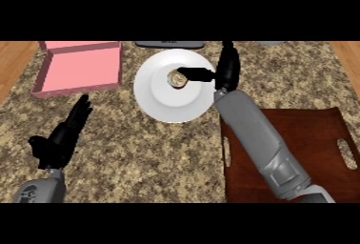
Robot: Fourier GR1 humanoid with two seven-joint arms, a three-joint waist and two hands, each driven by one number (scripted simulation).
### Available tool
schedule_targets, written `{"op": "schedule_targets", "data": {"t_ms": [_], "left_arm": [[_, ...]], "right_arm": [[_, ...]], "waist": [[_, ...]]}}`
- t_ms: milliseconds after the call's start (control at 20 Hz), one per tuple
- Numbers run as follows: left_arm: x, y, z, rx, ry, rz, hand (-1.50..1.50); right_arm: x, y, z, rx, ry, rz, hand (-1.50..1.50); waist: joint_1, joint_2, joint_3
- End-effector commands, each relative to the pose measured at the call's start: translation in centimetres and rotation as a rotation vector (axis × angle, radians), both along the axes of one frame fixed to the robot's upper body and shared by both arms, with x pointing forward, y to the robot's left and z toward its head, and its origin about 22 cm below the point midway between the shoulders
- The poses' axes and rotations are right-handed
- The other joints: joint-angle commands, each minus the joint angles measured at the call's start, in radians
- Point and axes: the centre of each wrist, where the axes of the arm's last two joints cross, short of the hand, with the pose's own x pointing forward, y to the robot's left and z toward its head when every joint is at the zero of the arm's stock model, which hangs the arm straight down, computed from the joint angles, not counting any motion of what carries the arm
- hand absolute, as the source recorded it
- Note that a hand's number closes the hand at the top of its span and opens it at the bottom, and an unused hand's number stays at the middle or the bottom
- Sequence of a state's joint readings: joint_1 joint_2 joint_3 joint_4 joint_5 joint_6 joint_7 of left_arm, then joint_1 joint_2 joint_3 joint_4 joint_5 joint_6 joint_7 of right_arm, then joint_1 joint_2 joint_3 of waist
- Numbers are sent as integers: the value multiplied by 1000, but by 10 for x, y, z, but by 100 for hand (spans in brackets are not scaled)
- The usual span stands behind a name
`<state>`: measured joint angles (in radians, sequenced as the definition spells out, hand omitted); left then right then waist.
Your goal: Pick the cupcake from the tray and place it in the plate
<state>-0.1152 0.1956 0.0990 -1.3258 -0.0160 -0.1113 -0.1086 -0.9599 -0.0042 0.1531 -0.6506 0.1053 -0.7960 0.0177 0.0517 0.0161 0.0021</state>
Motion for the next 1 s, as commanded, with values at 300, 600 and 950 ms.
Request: {"op": "schedule_targets", "data": {"t_ms": [300, 600, 950], "left_arm": [[-21, 3, -11, 11, 7, 29, 0], [-8, 5, -11, -1, 25, 40, 0], [-12, 18, -6, 7, 6, 25, 0]], "right_arm": [[-16, -129, -52, 140, -78, 105, -150], [-31, -150, -85, 100, -76, 193, -150], [-39, -196, -110, 44, -52, 182, -150]], "waist": [[-44, -13, -1], [-45, -14, -2], [-30, -9, -1]]}}
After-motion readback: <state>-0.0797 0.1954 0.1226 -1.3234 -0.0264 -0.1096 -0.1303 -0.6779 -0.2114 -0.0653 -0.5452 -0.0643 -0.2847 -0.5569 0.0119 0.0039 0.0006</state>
